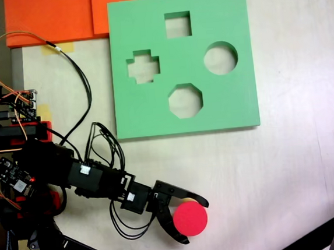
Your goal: Put the cylinder block into the corresponding hole
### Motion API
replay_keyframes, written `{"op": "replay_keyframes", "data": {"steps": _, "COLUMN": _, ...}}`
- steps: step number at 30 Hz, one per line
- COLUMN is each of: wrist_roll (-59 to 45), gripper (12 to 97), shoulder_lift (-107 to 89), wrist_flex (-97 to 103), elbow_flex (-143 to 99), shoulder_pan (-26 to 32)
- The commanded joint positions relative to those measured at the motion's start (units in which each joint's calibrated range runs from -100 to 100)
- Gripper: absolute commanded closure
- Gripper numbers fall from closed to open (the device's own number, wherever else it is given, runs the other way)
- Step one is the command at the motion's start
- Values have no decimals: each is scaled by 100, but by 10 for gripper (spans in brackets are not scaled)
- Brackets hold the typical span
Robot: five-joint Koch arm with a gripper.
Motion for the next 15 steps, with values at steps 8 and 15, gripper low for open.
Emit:
{"op": "replay_keyframes", "data": {"steps": 8, "wrist_roll": 63, "gripper": 730, "shoulder_lift": -2836, "wrist_flex": -164, "elbow_flex": -44, "shoulder_pan": 425}}
{"op": "replay_keyframes", "data": {"steps": 15, "wrist_roll": 29, "gripper": 730, "shoulder_lift": -4316, "wrist_flex": -1512, "elbow_flex": 425, "shoulder_pan": 1167}}
